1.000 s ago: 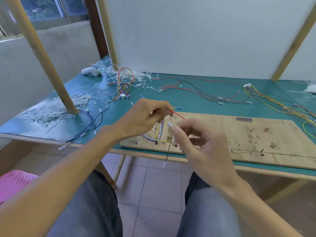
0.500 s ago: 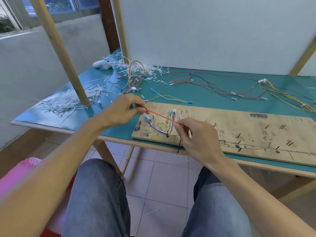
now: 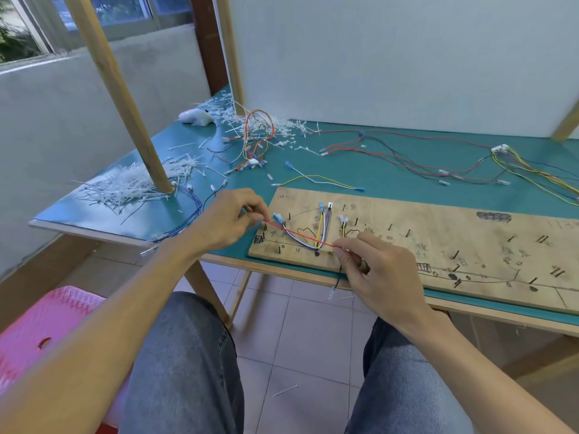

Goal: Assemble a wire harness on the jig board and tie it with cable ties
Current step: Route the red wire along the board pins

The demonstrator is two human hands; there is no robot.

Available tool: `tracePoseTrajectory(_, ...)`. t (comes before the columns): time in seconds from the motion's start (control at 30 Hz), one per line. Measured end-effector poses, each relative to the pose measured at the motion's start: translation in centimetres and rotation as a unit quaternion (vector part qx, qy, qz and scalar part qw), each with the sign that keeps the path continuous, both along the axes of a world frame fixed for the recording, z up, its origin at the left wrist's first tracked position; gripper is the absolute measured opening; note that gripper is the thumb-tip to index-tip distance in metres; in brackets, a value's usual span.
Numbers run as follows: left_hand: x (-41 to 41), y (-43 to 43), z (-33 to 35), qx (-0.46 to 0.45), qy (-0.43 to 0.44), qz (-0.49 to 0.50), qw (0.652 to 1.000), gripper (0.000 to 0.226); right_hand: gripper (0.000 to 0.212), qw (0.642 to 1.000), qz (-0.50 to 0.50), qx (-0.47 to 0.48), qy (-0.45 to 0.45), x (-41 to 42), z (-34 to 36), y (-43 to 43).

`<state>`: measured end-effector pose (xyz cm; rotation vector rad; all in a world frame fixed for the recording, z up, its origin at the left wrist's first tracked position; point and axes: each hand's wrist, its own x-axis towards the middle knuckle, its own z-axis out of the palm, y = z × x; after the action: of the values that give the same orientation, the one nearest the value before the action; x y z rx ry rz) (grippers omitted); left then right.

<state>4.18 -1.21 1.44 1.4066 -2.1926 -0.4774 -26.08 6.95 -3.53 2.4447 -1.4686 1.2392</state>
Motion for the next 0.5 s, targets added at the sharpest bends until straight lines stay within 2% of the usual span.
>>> tracePoseTrajectory(0.27,-0.16,0.31,-0.54,0.035,0.077,0.015,0.996,0.029,0.008,0.998,0.029,-0.032,-0.045,-0.45,-0.18,0.26)
tracePoseTrajectory(0.5,0.04,0.46,-0.6,0.038,0.098,0.01,0.994,0.036,0.005,0.994,0.033,-0.013,-0.1,-0.61,0.08,0.13)
